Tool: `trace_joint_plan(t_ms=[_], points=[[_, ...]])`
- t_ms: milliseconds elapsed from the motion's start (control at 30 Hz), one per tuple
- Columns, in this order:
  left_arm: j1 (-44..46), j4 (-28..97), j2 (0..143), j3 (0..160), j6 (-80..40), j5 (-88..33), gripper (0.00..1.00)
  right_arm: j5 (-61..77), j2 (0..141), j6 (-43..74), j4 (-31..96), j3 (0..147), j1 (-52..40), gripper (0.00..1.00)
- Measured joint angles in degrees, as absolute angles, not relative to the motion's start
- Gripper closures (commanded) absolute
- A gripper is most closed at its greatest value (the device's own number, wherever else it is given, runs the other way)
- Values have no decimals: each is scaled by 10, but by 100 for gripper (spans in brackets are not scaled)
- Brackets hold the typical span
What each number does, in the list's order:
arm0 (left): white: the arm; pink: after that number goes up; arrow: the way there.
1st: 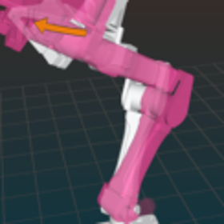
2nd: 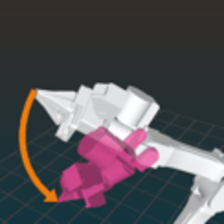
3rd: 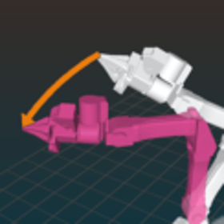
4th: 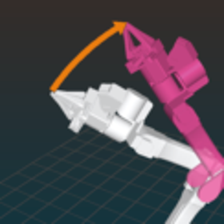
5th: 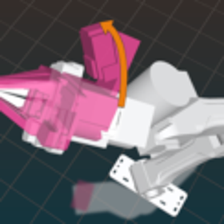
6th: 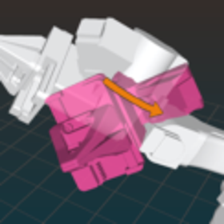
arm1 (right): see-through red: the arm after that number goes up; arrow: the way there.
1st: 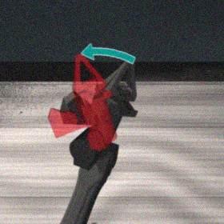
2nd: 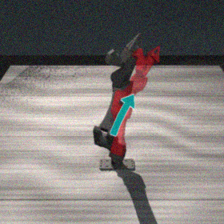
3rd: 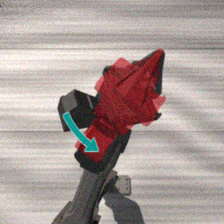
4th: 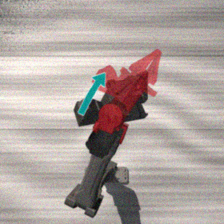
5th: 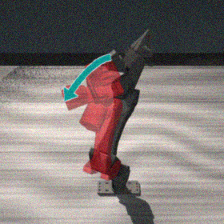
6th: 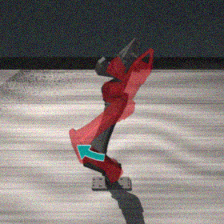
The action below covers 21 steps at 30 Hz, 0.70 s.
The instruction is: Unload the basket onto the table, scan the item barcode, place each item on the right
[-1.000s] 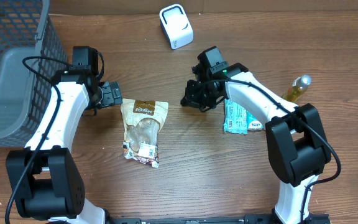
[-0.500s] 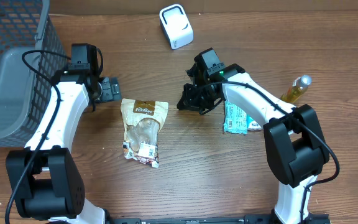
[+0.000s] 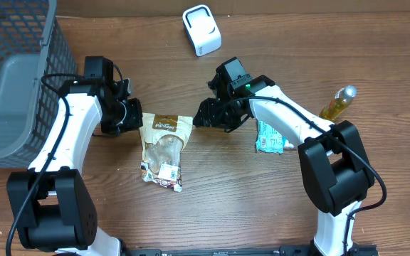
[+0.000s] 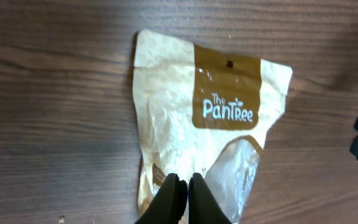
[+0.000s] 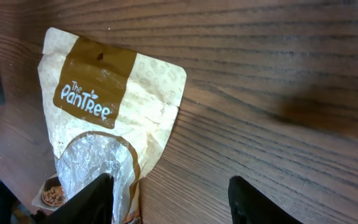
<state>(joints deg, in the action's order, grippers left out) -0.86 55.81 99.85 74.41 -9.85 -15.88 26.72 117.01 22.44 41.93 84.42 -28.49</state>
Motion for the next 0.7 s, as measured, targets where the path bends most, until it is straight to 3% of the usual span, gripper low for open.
trace_joint_plan(t_ms=[700], points=[[-7,508,999,689,-118,-119,96,252,1170,225,409,844,-287,43]])
